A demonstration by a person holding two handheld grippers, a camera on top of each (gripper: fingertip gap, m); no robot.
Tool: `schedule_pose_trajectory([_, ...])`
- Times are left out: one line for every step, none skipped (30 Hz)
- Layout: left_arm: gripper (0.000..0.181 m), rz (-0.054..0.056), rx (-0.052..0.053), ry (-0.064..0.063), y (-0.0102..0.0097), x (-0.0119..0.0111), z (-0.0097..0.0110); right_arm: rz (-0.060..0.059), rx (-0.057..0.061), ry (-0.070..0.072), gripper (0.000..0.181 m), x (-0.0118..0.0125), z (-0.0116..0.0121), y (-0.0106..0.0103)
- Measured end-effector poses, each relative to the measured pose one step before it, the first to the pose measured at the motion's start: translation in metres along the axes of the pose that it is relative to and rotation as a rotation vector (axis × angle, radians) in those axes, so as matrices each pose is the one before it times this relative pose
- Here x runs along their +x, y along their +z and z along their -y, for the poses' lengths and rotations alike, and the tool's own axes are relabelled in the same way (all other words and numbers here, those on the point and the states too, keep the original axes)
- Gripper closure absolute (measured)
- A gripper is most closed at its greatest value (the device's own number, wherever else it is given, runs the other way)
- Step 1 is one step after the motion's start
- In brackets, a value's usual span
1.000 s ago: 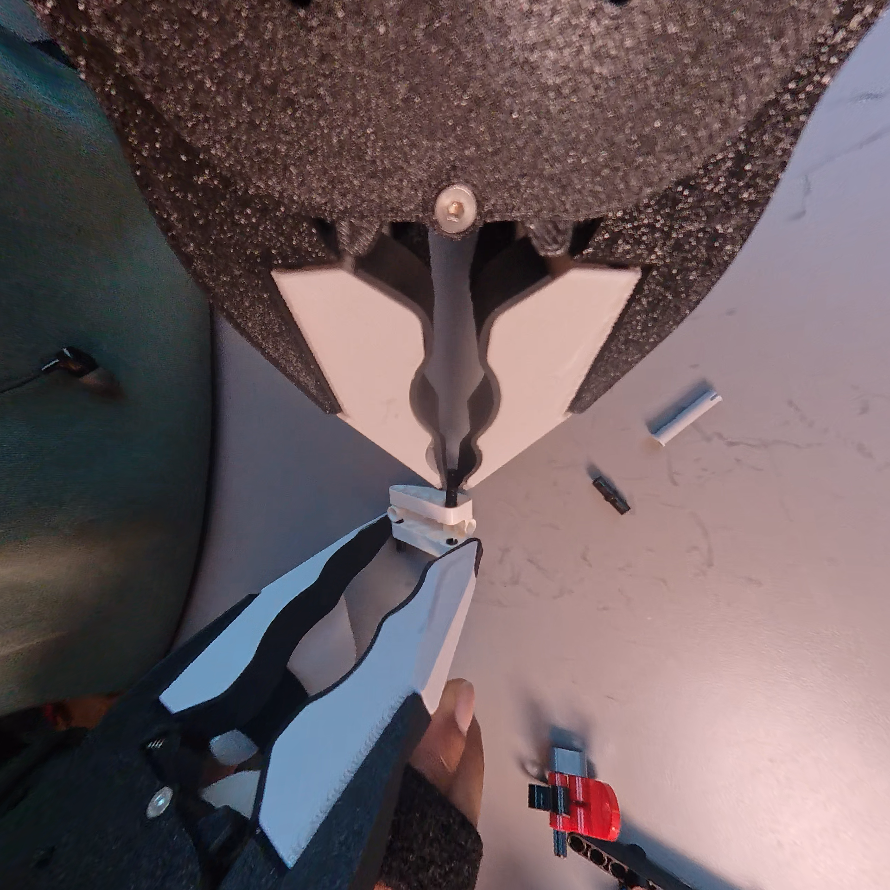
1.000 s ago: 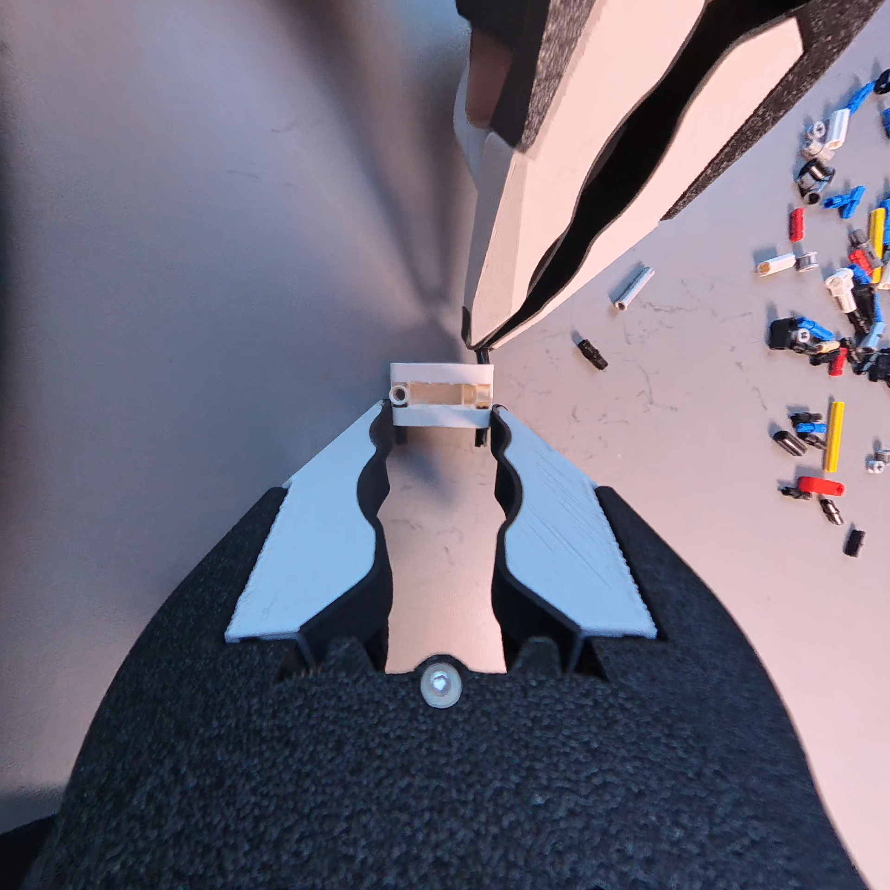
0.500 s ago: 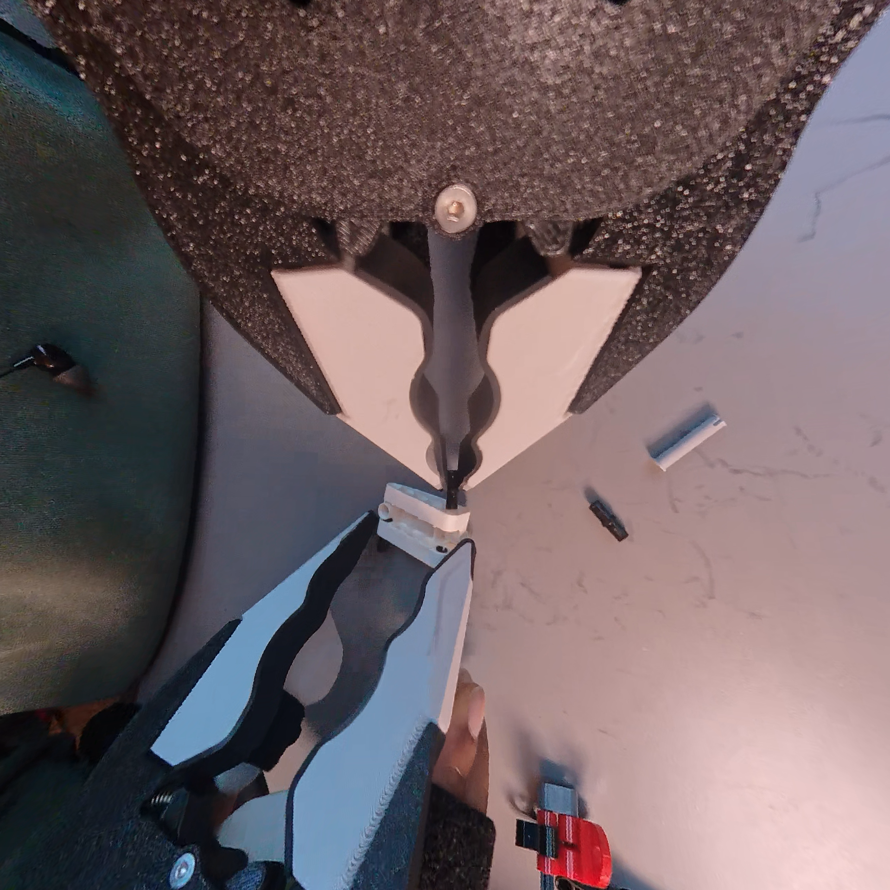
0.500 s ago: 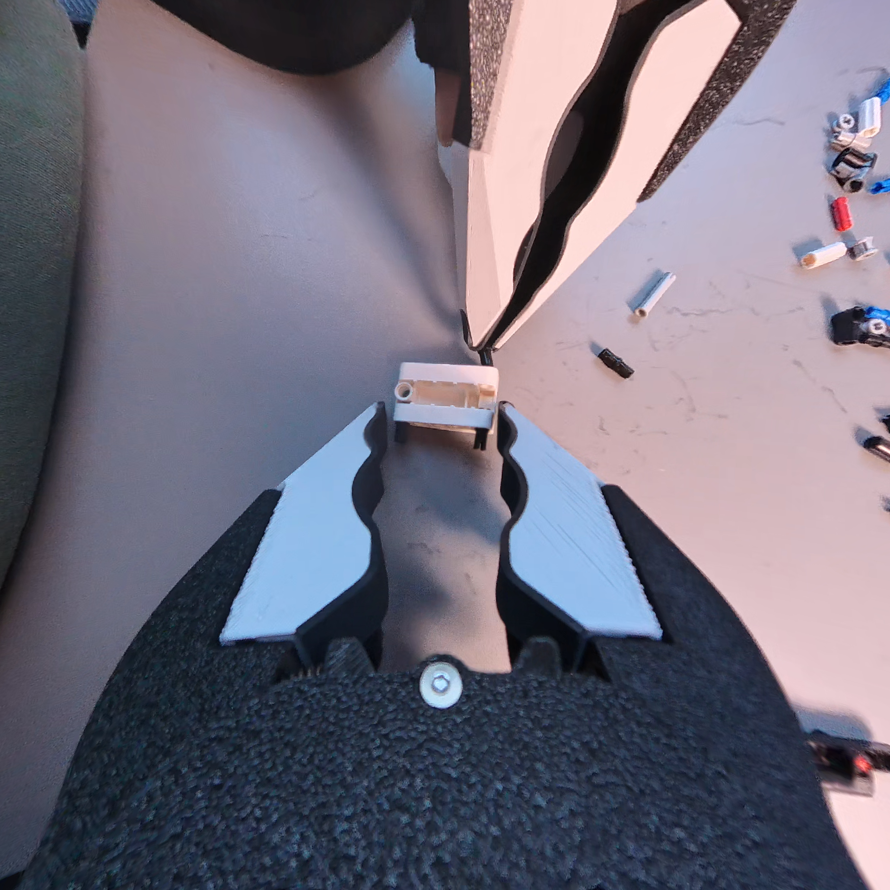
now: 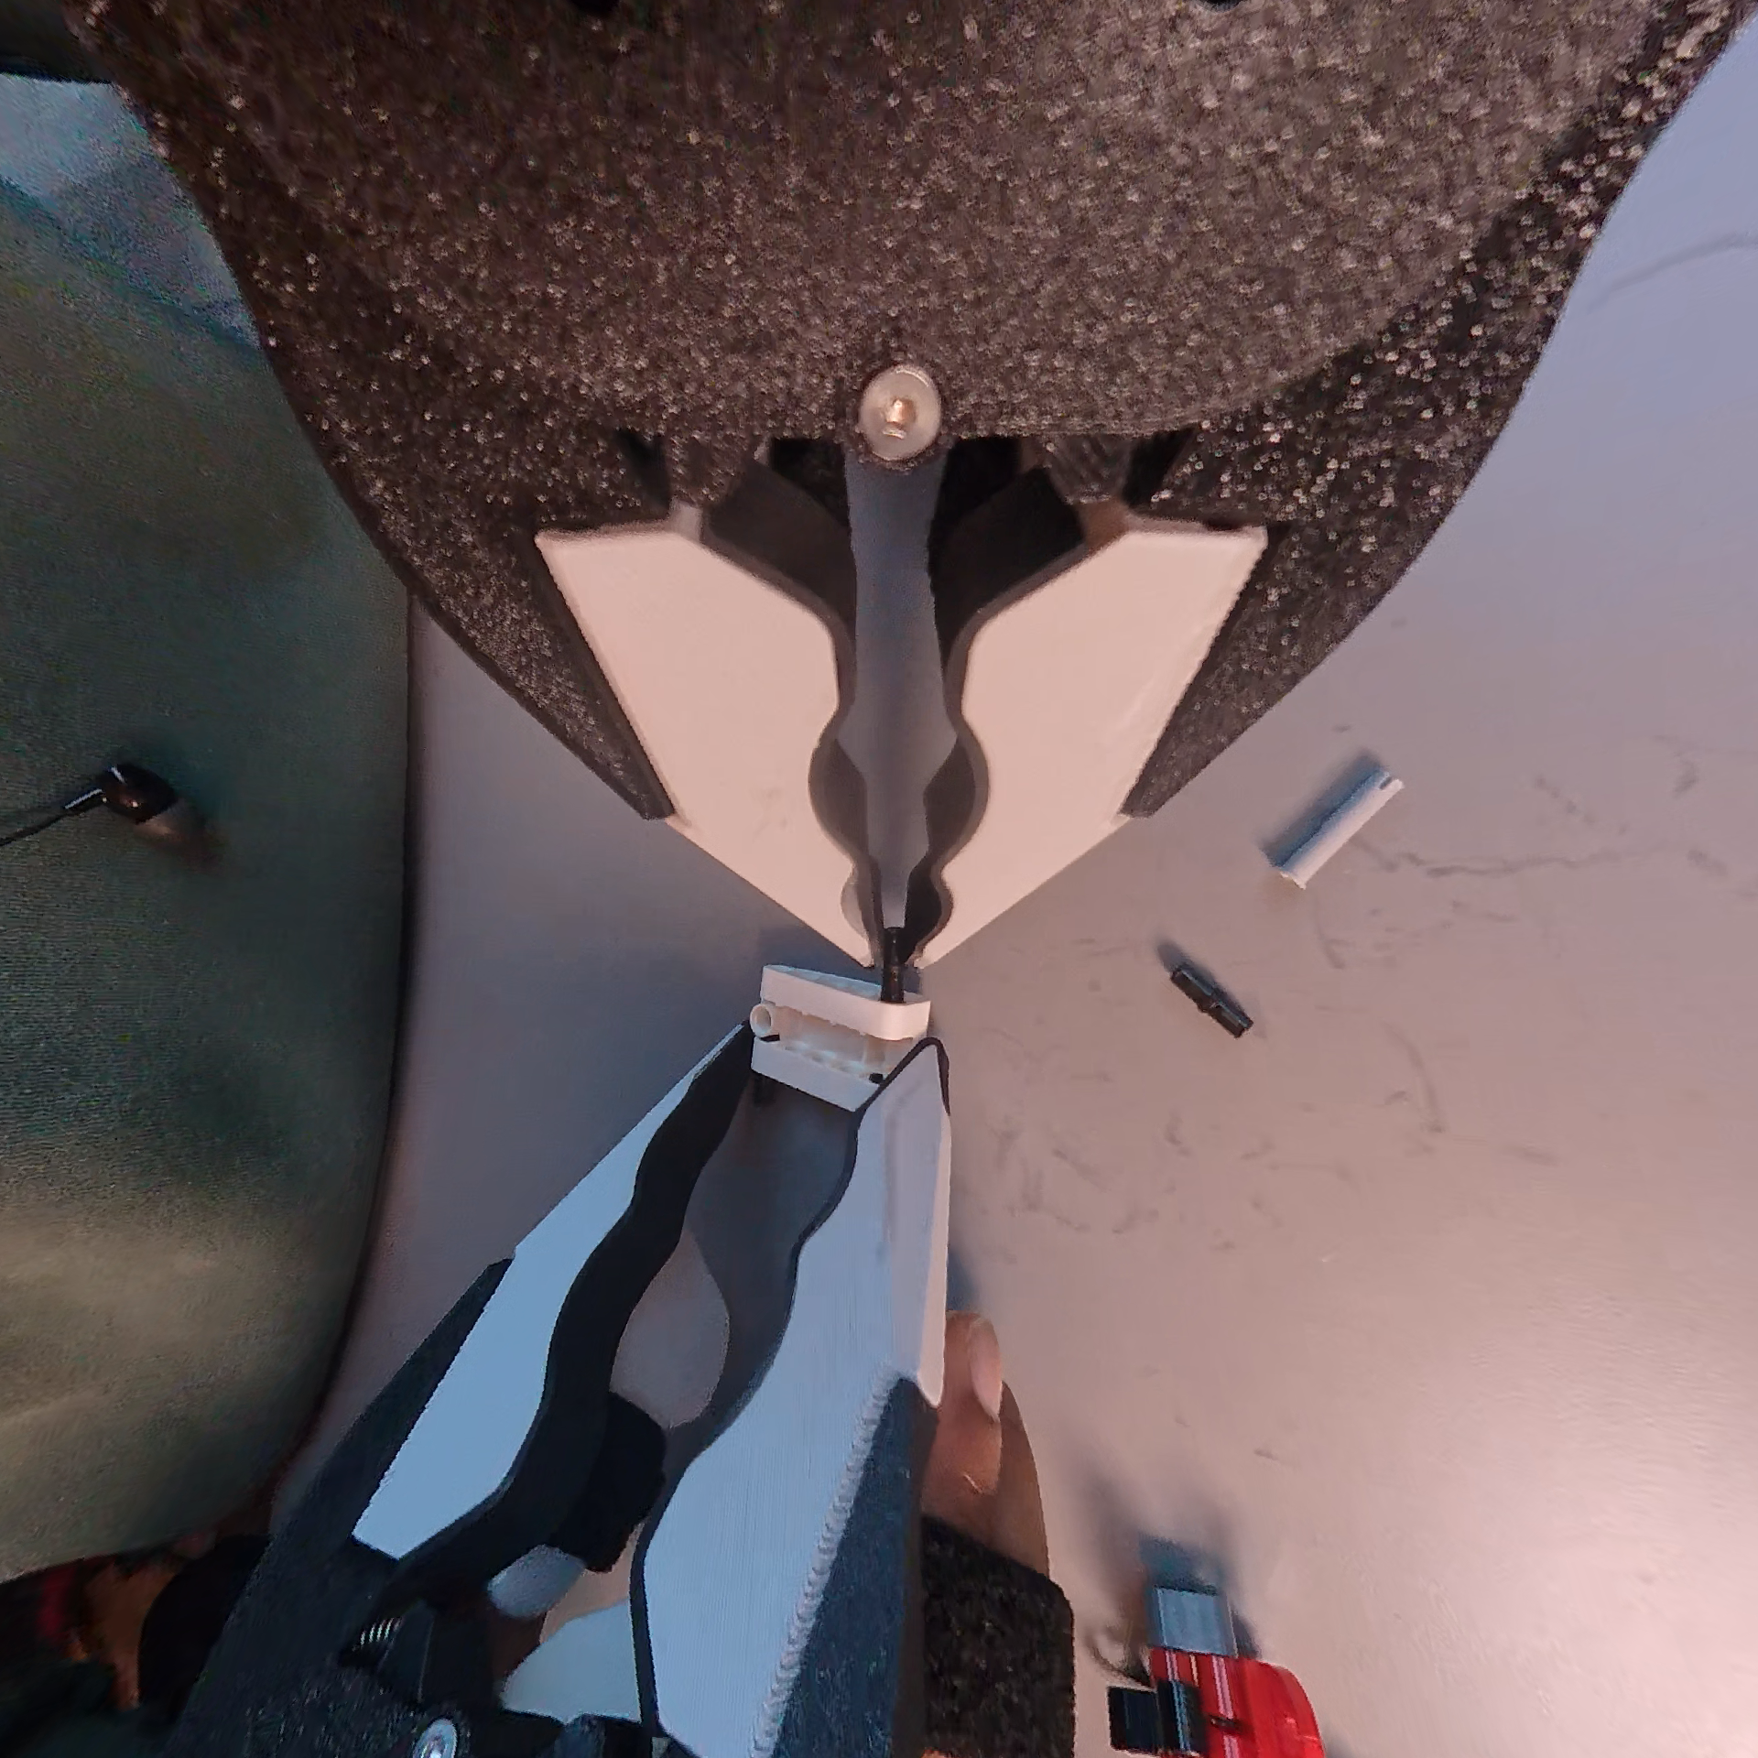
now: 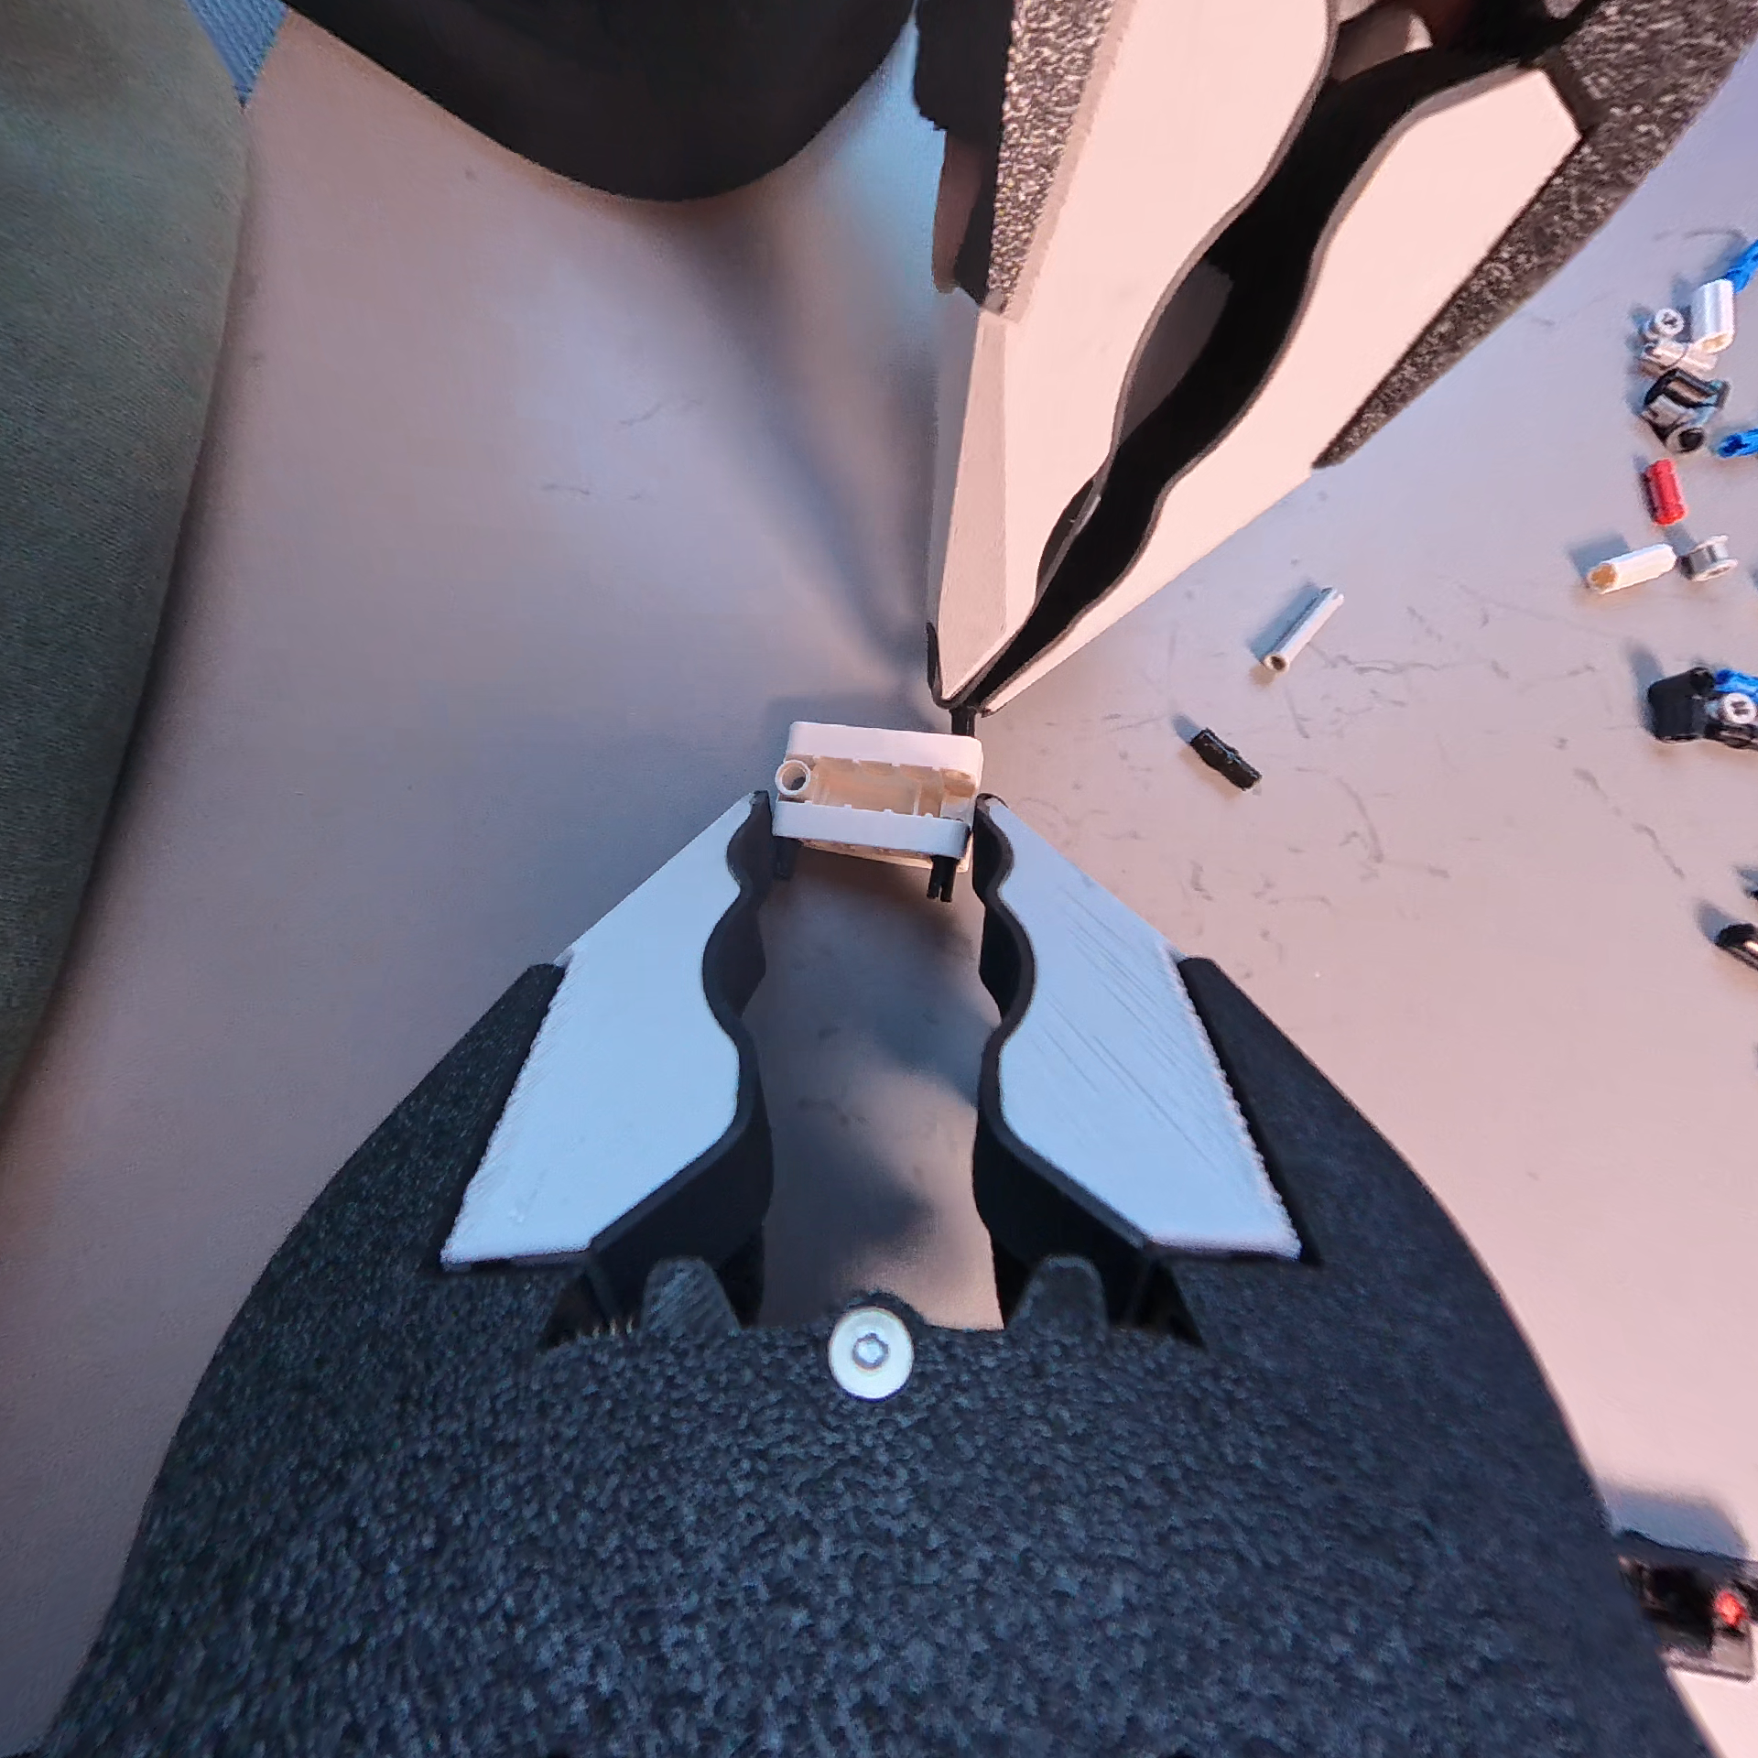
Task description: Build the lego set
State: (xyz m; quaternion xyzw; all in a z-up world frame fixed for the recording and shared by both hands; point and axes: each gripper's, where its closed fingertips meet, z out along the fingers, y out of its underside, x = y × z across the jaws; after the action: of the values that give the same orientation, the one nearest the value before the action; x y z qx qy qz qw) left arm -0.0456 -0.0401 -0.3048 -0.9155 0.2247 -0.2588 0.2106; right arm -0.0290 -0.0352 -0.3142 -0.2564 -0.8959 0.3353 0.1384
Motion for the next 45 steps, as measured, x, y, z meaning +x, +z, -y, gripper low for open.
schedule_pose_trajectory([0.178,-0.0092,-0.0091,0.0019,-0.00035,0.00028,0.00005,0.0029,-0.0121,-0.007,0.14,-0.00012,0.00007,0.00018])
schedule_pose_trajectory([0.178,-0.0118,-0.0063,-0.0005,-0.00082,0.00032,0.00021,0.0038,-0.0104,-0.0071,0.14,-0.00008,0.00029,0.00027])
schedule_pose_trajectory([0.178,-0.0146,-0.003,-0.0029,-0.00112,0.00052,0.00058,0.0038,-0.0093,-0.0062,0.14,-0.00011,0.00028,0.00018])
schedule_pose_trajectory([0.178,-0.014,-0.0026,-0.005,-0.0009,0.00029,0.00062,0.0037,-0.0096,-0.006,0.14,0.00003,0.00015,0.00021])
schedule_pose_trajectory([0.178,-0.0105,-0.0069,-0.0037,-0.00001,-0.00023,-0.00015,0.0042,-0.007,-0.0049,0.14,0.00002,0.00016,0.00022])
schedule_pose_trajectory([0.178,-0.0091,-0.0048,-0.0027,0.00035,-0.00021,-0.00034,0.004,-0.0018,-0.0006,0.14,0.0,0.00003,0.00003])
schedule_pose_trajectory([0.178,-0.0103,0.0034,-0.0055,-0.00016,-0.00009,-0.00005,0.0008,0.006,0.0006,0.14,0.00009,0.00015,0.00001])
schedule_pose_trajectory([0.178,-0.0112,0.0126,-0.0086,-0.00025,-0.0001,0.00025,-0.0008,0.0113,0.0054,0.14,0.00029,0.00019,0.00008])
schedule_pose_trajectory([0.178,-0.0131,0.0206,-0.0117,-0.00013,-0.00016,0.00009,-0.0011,0.0131,0.008,0.14,0.00001,0.00015,0.00004])
schedule_pose_trajectory([0.178,-0.0154,0.0297,-0.0155,0.00008,-0.00016,0.00034,-0.0012,0.0103,0.0077,0.14,-0.00005,-0.00002,-0.00014])
schedule_pose_trajectory([0.178,-0.0187,0.0335,-0.0152,0.00028,0.00029,0.00014,-0.0006,0.0069,0.0014,0.14,-0.0004,-0.00018,-0.00018])
schedule_pose_trajectory([0.178,-0.017,0.032,-0.0115,0.00056,0.00041,-0.00023,0.0007,0.0038,0.0005,0.14,-0.00052,-0.00004,-0.00016])
schedule_pose_trajectory([0.178,-0.0126,0.0297,-0.01,0.00047,0.0002,-0.00014,0.0011,0.0014,-0.0001,0.14,-0.00016,-0.00013,-0.00007])
schedule_pose_trajectory([0.178,-0.0092,0.026,-0.0082,-0.00003,0.00001,-0.00005,0.0013,0.0016,-0.0003,0.14,-0.00013,0.00005,-0.00004])
schedule_pose_trajectory([0.178,-0.0055,0.0211,-0.0054,0.0001,-0.00008,-0.00017,0.002,0.0014,0.0003,0.14,0.00012,0.00011,0.00005])
schedule_pose_trajectory([0.178,-0.0008,0.0161,0.0023,0.00015,-0.00008,-0.00031,0.0012,0.0026,0.001,0.14,-0.00008,0.00011,0.00009])
schedule_pose_trajectory([0.178,0.005,0.0118,0.0063,-0.00003,-0.0001,-0.00022,-0.0001,0.0046,0.0011,0.14,0.00002,0.00011,0.00011])
schedule_pose_trajectory([0.178,0.0113,0.0075,0.0115,0.00004,0.00005,-0.00001,0.0001,0.0038,0.0027,0.14,0.00003,-0.00002,0.00004])
schedule_pose_trajectory([0.178,0.014,0.0036,0.015,-0.00003,-0.00003,0.00008,0.0005,0.0025,0.0027,0.14,0.00001,0.00003,-0.0001])
schedule_pose_trajectory([0.178,0.0116,0.0033,0.0106,-0.00001,-0.00007,0.00025,0.0002,-0.001,-0.0002,0.14,0.00002,-0.00004,0.00003])
schedule_pose_trajectory([0.178,0.0054,0.0042,0.003,0.00002,-0.00021,0.00018,-0.0006,-0.0037,-0.0032,0.14,-0.00005,0.0,0.00006])
schedule_pose_trajectory([0.178,0.0005,0.004,-0.0037,0.00002,-0.00033,0.00009,-0.0002,-0.0046,-0.0049,0.14,-0.00004,0.00001,-0.00002])
schedule_pose_trajectory([0.179,-0.0003,0.0045,-0.0041,0.00007,-0.00024,0.00038,0.0011,-0.0021,-0.0064,0.14,-0.00014,-0.00024,-0.00027])
schedule_pose_trajectory([0.179,0.0046,0.0011,-0.0007,0.00024,-0.00022,0.00032,0.0035,-0.0001,0.001,0.14,-0.00021,-0.00031,-0.00025])
schedule_pose_trajectory([0.179,0.0088,-0.0012,0.0024,0.0005,-0.00052,0.00048,0.0042,0.0002,0.0032,0.14,-0.00004,-0.00051,-0.00042])
schedule_pose_trajectory([0.179,0.0084,-0.0007,0.0022,0.00036,-0.00046,0.00089,0.0025,-0.0004,0.0037,0.14,0.00032,-0.00056,-0.00056])
schedule_pose_trajectory([0.179,0.0051,-0.0013,-0.0016,0.00022,-0.00051,0.001,0.0005,-0.004,0.0023,0.14,0.00045,-0.00047,-0.00029])
schedule_pose_trajectory([0.179,0.0003,-0.0038,-0.0027,0.0001,-0.00021,0.00059,-0.0008,-0.0066,-0.002,0.14,0.0002,-0.0003,-0.00017])
schedule_pose_trajectory([0.179,0.0006,0.0004,-0.0007,-0.00006,-0.0002,0.00091,-0.0029,-0.0079,-0.0014,0.14,0.00038,-0.00017,-0.00013])
schedule_pose_trajectory([0.179,-0.002,0.0095,-0.0031,-0.0005,0.00042,0.00188,-0.0017,-0.0043,0.0,0.14,0.00024,-0.00004,-0.00007])
schedule_pose_trajectory([0.179,-0.0062,0.019,-0.0108,-0.00096,0.00079,0.00323,-0.0049,0.0037,0.0048,0.14,0.00047,0.00079,0.00077])
schedule_pose_trajectory([0.181,-0.0521,0.0412,-0.0165,-0.00059,0.0083,0.00721,-0.027,0.0175,0.0098,0.14,0.00358,0.00358,0.00341])
schedule_pose_trajectory([0.181,-0.0329,-0.0005,-0.0081,0.00457,0.00767,0.00233,0.0187,0.0198,0.0006,0.14,-0.00349,0.00519,0.00416])
schedule_pose_trajectory([0.181,0.0379,-0.0628,0.0467,0.00769,-0.00076,-0.00635,0.0123,-0.0043,-0.0105,0.141,-0.00201,0.00162,0.00174])
schedule_pose_trajectory([0.181,0.0449,-0.0311,0.0314,0.00145,-0.00222,-0.00009,-0.0058,-0.0142,-0.0022,0.14,0.00286,-0.00261,-0.00243])
schedule_pose_trajectory([0.181,0.0374,0.0081,0.0136,-0.00469,-0.00429,0.00473,-0.0095,-0.0055,0.0025,0.14,0.00292,-0.00302,-0.00259])
schedule_pose_trajectory([0.181,0.0142,0.0288,0.0045,-0.00773,-0.00345,0.00579,-0.0018,0.0012,0.017,0.14,0.00079,-0.00195,-0.00156])
schedule_pose_trajectory([0.181,0.0146,0.0237,-0.0037,-0.00835,-0.00436,0.00371,-0.0041,0.0054,0.0067,0.14,-0.00026,-0.00096,-0.00095])
schedule_pose_trajectory([0.181,0.021,0.0035,-0.0063,-0.00673,-0.00567,-0.00037,-0.0054,0.0033,-0.0012,0.14,-0.00058,-0.00032,-0.00033])
schedule_pose_trajectory([0.181,0.0335,-0.0156,0.0036,-0.00444,-0.00718,-0.00418,-0.0031,-0.0009,-0.0018,0.14,-0.00022,-0.00004,-0.00005])
schedule_pose_trajectory([0.181,0.0376,-0.0115,0.0196,-0.00316,-0.00719,-0.00426,-0.0008,-0.0038,-0.0038,0.14,0.0,-0.00003,0.00003])
schedule_pose_trajectory([0.181,0.0251,0.0014,0.0114,-0.00338,-0.00495,-0.00271,0.0009,-0.0039,-0.0021,0.14,0.00001,-0.00005,0.00004])
schedule_pose_trajectory([0.178,0.0167,0.008,-0.0038,-0.00453,-0.00421,-0.00186,0.0008,-0.0015,0.0018,0.14,0.00003,-0.00003,-0.00005])
schedule_pose_trajectory([0.171,0.0205,0.0221,-0.0087,-0.00599,-0.0051,0.00012,-0.0013,0.0015,0.0046,0.14,0.00016,-0.00007,0.00001])
schedule_pose_trajectory([0.167,0.0195,0.0391,-0.0138,-0.00784,-0.00502,0.00229,-0.0026,0.0042,0.0057,0.14,0.00018,-0.00007,-0.00002])
